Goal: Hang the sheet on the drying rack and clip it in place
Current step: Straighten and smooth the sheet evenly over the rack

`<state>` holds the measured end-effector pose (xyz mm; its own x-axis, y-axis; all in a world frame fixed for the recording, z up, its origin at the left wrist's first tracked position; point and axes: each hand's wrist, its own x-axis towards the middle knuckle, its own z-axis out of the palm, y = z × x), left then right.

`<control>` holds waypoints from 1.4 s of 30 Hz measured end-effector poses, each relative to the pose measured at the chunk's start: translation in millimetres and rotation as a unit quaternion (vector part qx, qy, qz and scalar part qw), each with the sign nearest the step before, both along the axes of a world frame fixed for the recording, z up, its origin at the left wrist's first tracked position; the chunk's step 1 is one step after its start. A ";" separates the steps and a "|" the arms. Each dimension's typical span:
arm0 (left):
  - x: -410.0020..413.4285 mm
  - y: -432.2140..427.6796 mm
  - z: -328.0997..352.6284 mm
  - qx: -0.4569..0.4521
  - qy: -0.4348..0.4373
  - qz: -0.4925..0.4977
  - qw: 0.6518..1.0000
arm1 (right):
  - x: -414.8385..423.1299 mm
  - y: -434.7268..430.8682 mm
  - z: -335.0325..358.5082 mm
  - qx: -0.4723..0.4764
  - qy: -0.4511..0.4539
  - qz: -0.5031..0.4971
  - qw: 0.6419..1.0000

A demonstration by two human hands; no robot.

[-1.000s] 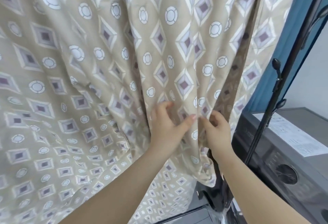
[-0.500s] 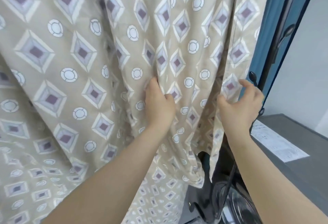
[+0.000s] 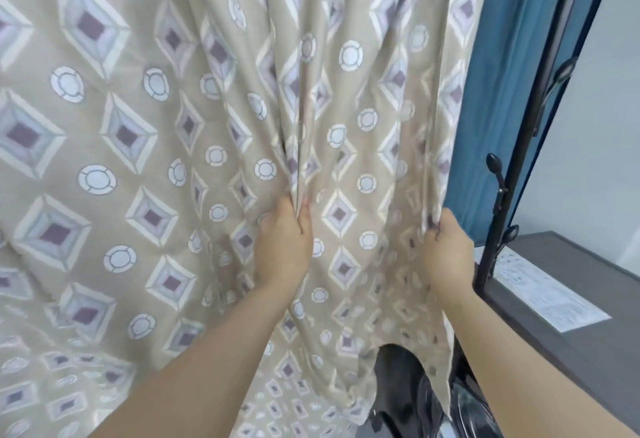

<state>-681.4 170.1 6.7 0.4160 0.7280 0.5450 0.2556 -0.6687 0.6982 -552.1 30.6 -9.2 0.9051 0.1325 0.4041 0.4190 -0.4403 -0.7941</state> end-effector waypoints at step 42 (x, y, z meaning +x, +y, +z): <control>80.6 15.2 370.0 0.549 -0.129 0.050 0.824 | 23.1 40.1 352.6 0.066 -0.397 -0.079 0.912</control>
